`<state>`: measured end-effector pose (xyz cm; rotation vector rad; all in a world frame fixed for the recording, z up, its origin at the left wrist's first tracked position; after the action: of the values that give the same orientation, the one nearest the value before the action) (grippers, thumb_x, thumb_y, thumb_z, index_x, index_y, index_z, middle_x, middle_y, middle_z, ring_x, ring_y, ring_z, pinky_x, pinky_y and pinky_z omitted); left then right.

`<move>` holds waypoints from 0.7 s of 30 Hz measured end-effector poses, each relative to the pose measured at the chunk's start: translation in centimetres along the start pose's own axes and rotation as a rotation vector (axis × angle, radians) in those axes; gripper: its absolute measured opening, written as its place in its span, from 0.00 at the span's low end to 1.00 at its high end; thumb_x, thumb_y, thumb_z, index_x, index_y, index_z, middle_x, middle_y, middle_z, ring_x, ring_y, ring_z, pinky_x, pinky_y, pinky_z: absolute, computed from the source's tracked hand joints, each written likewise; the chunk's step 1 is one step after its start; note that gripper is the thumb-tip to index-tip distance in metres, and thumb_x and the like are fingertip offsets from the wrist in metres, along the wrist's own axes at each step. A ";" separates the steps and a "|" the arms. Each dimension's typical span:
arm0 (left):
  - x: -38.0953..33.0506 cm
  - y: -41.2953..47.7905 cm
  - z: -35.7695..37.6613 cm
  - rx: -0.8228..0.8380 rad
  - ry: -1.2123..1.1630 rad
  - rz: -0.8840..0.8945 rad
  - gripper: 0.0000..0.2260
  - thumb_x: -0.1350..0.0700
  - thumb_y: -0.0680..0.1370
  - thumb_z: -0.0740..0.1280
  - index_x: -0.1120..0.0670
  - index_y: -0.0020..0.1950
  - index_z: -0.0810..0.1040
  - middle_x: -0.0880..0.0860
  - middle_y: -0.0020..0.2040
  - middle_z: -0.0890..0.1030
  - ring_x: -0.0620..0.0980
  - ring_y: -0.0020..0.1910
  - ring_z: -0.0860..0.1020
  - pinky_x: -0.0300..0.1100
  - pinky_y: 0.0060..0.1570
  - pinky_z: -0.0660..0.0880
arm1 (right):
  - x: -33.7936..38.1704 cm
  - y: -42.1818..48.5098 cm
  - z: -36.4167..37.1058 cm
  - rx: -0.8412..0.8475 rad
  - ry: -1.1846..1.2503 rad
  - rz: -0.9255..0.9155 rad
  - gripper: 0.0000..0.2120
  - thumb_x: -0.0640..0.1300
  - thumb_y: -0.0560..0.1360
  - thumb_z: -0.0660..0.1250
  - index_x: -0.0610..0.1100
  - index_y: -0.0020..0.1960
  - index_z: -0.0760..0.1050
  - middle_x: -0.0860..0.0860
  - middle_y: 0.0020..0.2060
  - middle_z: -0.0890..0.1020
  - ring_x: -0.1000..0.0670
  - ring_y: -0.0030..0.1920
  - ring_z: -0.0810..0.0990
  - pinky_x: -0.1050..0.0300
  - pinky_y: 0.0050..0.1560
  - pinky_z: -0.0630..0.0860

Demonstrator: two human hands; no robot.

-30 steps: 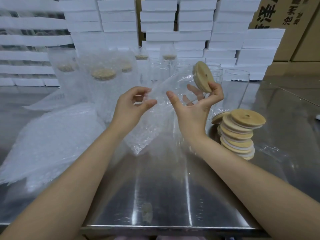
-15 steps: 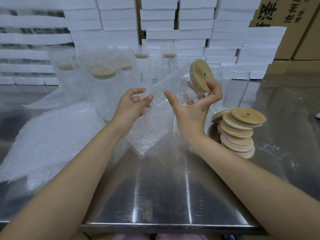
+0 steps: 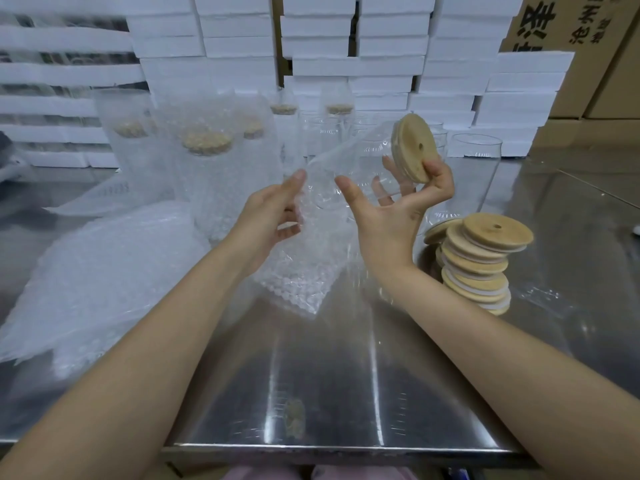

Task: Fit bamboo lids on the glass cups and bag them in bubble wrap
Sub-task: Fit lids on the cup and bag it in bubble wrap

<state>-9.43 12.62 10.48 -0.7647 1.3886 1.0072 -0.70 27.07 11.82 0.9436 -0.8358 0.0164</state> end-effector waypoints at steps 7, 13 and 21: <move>1.5 -0.2 -0.5 -0.016 0.212 -0.099 0.12 0.66 0.76 0.67 0.53 0.39 0.70 0.50 0.39 0.81 0.45 0.38 0.79 0.36 0.35 0.72 | 1.0 0.7 -0.6 -0.086 0.041 0.015 0.37 0.35 0.65 0.79 0.50 0.57 0.54 0.46 0.67 0.57 0.37 0.68 0.68 0.41 0.64 0.74; 1.8 -0.4 -0.4 0.028 0.237 -0.160 0.14 0.68 0.73 0.69 0.53 0.52 0.72 0.52 0.44 0.80 0.46 0.40 0.80 0.39 0.37 0.73 | 1.3 0.8 -0.8 -0.176 0.004 0.019 0.39 0.33 0.66 0.78 0.47 0.60 0.52 0.60 0.60 0.61 0.43 0.62 0.75 0.36 0.59 0.76; 1.5 -0.2 -0.1 -0.060 0.213 -0.185 0.11 0.55 0.79 0.58 0.56 0.40 0.76 0.51 0.29 0.79 0.51 0.35 0.83 0.39 0.36 0.74 | 1.1 -0.8 0.5 -0.018 0.028 -0.019 0.37 0.33 0.65 0.78 0.51 0.57 0.54 0.55 0.63 0.61 0.40 0.64 0.75 0.41 0.61 0.77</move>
<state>-9.40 12.64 9.00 -1.0502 1.4428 0.8444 0.03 25.88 12.15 0.9322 -0.7996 0.0054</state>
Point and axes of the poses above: each hand's wrist, its own y-axis towards the middle knuckle, its own z-axis out of the palm, x = y × z, the point moved 5 cm from there along y, towards the middle knuckle
